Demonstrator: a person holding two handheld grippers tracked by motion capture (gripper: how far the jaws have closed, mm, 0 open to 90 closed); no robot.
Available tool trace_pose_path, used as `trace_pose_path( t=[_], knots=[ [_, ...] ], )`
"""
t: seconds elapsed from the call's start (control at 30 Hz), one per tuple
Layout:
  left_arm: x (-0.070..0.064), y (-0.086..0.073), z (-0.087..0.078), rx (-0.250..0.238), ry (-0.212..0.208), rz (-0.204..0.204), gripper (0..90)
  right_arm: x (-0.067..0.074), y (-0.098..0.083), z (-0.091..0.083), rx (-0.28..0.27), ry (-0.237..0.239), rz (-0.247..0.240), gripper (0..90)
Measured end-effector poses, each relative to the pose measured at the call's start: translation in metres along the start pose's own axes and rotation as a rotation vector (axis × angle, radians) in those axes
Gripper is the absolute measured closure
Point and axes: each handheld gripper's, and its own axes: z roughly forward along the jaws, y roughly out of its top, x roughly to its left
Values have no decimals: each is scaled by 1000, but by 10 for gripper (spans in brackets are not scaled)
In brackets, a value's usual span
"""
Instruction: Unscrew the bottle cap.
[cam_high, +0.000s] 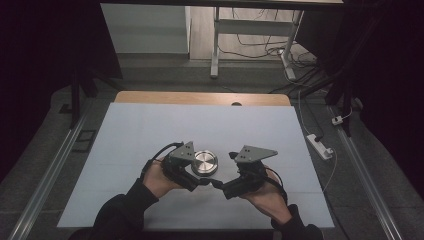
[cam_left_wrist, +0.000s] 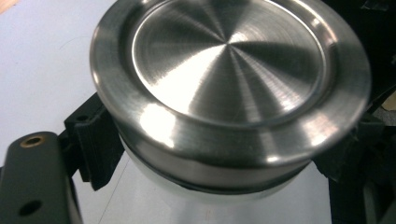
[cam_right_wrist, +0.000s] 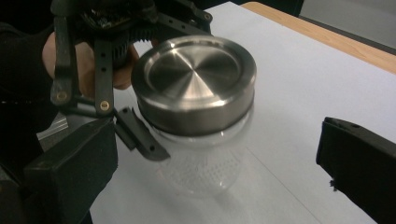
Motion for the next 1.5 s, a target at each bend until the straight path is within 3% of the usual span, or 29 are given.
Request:
trace_pose_path(
  t=[0.33,0.53,0.67,0.93,1.13,1.27,1.3,1.33,1.37,1.4,1.43,1.5],
  knots=[
    [-1,0,1,5,-10,4,158,3,16,20,11,22,-15,0],
    [-1,1,1,3,-19,5,158,6,23,29,9,47,-37,71],
    [-2,2,-1,-8,-32,6,158,6,24,33,4,72,-69,176],
    [-3,3,-2,-7,-72,26,158,3,24,33,-2,126,-88,186],
    [-2,4,-6,-10,-131,50,158,-2,24,31,-15,219,-94,188],
    [-2,5,-9,-5,-166,78,158,-6,25,31,-35,312,-109,189],
    [-3,5,-9,-7,-176,84,158,-6,25,31,-35,312,-109,189],
    [-3,5,-10,-5,-185,91,158,-7,25,31,-37,350,-124,189],
    [-3,5,-10,-7,-197,101,158,-7,25,31,-37,350,-124,189],
    [-4,5,-11,-8,-211,107,158,-9,25,30,-38,393,-141,189],
    [-4,5,-11,-10,-225,117,158,-9,25,30,-38,393,-141,189],
    [-6,6,-11,-15,-246,125,158,-10,25,30,-41,447,-148,189]
  ],
)
